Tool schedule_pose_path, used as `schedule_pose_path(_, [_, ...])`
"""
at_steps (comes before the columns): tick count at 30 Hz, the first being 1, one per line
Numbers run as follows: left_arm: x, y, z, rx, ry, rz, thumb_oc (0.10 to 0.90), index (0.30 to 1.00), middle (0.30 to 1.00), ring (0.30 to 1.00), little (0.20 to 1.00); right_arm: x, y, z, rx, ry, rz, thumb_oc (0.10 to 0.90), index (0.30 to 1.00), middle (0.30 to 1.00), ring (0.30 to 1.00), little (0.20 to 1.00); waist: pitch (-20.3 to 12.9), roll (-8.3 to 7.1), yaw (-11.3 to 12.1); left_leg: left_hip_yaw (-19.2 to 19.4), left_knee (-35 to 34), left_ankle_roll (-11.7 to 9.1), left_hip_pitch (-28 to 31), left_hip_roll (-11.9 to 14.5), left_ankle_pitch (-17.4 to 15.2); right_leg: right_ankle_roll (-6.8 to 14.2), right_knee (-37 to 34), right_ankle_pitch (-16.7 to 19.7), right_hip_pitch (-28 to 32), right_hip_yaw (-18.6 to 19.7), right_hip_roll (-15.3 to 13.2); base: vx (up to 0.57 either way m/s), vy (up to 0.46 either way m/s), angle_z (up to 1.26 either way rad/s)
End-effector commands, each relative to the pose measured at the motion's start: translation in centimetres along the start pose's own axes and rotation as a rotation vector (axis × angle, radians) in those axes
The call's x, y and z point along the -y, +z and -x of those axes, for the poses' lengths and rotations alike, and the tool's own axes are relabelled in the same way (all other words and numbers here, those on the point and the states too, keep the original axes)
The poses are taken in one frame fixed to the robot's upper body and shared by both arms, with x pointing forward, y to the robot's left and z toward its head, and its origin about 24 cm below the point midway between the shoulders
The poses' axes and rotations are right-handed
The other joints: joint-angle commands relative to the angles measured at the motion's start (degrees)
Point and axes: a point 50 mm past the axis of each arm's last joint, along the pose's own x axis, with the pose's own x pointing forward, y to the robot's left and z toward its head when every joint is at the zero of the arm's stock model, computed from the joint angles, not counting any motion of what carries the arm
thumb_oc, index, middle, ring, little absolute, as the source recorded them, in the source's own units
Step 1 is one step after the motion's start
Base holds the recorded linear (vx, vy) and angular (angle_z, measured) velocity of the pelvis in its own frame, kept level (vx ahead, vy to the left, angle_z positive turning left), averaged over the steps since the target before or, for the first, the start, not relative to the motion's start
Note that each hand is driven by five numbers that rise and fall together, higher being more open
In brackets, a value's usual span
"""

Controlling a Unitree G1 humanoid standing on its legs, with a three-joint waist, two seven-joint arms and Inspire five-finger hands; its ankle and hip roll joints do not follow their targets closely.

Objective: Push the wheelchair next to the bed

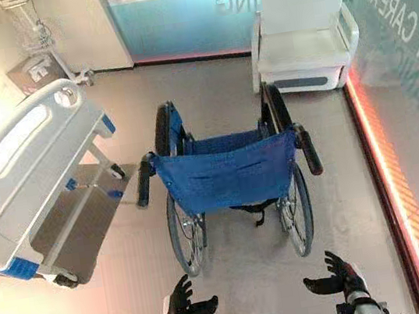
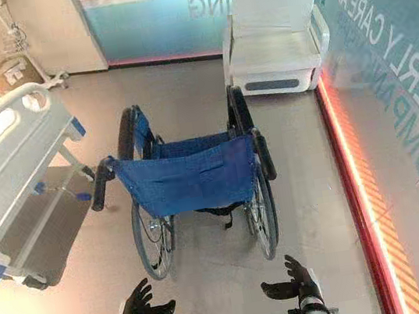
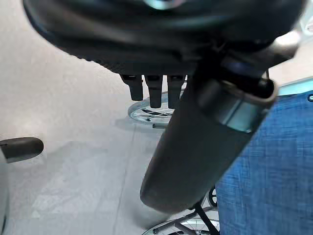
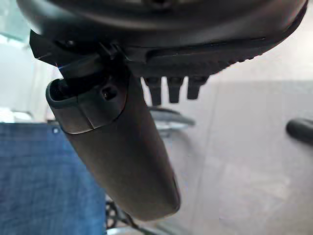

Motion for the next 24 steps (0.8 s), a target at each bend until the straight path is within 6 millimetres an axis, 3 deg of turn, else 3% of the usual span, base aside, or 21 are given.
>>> schedule_pose_path(1, [-0.3,3.0,-1.0,0.146,0.026,-0.015,0.8,0.9,0.9,0.9,0.9,-0.3,3.8,-0.8,0.191,0.05,0.043,0.8,0.9,0.9,0.9,0.9,0.48,-2.28,-0.2,0.32,2.99,-0.11,0.94,-1.99,-5.48,-0.22,-1.41,-1.02,3.52,2.75,0.86,0.2,-0.195,-0.37])
schedule_pose_path(8, [-0.1,2.2,-0.9,0.089,-0.025,0.002,0.8,0.9,0.9,0.9,0.9,-0.7,3.2,-0.9,0.14,0.089,0.044,0.8,0.9,0.9,0.9,0.9,0.53,-2.01,-0.09,0.51,2.95,0.02,1.37,-2.16,-5.55,-0.14,-1.35,-0.94,3.83,2.31,0.59,0.0,0.0,0.0])
schedule_pose_path(18, [-0.7,1.8,-1.3,0.016,-0.061,0.055,0.8,0.9,0.9,0.9,0.9,0.2,4.0,-1.4,0.124,0.082,0.051,0.8,0.9,0.9,0.9,0.9,0.32,-2.6,0.33,0.37,2.52,-0.11,1.79,-2.31,-5.34,0.02,-1.89,-0.59,4.37,2.23,0.75,0.0,-0.002,0.0])
schedule_pose_path(24, [-4.4,7.7,-2.3,0.242,0.126,0.205,0.8,0.9,0.9,0.9,0.9,3.8,9.3,-2.0,0.259,-0.06,-0.11,0.8,0.9,0.9,0.9,0.9,0.32,-2.75,0.42,0.44,1.89,-0.06,2.17,-2.1,-5.01,0.08,-2.49,0.0,4.34,2.63,0.71,0.01,-0.004,0.02])
